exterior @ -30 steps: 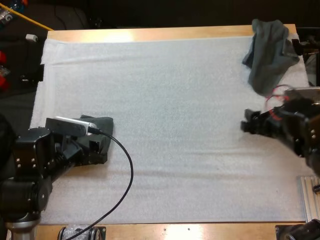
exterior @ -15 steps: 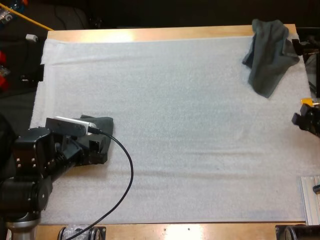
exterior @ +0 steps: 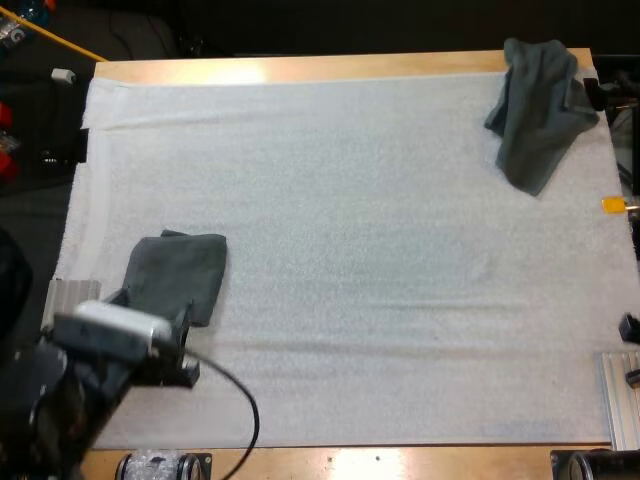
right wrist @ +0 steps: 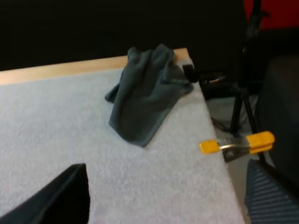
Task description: Pick towel from pile, fold and stack
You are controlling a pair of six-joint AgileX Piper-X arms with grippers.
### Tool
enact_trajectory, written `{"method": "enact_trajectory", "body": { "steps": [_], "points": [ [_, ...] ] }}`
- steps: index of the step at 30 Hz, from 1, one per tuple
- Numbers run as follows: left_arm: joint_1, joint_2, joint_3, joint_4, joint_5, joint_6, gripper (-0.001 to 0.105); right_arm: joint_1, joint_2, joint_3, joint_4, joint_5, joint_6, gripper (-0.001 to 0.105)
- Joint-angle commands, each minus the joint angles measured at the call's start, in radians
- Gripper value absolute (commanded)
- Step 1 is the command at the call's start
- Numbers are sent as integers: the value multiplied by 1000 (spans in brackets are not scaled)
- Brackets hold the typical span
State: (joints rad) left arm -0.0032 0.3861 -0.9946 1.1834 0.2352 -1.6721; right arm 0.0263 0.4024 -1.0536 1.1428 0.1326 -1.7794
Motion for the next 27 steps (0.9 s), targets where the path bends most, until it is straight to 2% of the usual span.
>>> {"method": "enact_trajectory", "body": {
  "steps": [1, 7, 20, 23, 27],
  "points": [
    [-5, -21, -4, 11, -10, 7, 68, 2, -20, -3, 16, 5, -13, 67],
    [-5, -170, -3, 92, -22, 47, 68, 2, -163, -3, 52, 5, -13, 67],
    [-5, -476, 28, 323, -22, 55, 68, 2, -459, -5, 127, 5, -13, 67],
    [-5, -538, 28, 362, -22, 55, 68, 2, -455, -32, 200, 16, -12, 67],
    [1, -541, 19, 388, -13, 51, 68, 2, -459, -32, 232, 21, -11, 67]
  ]
}}
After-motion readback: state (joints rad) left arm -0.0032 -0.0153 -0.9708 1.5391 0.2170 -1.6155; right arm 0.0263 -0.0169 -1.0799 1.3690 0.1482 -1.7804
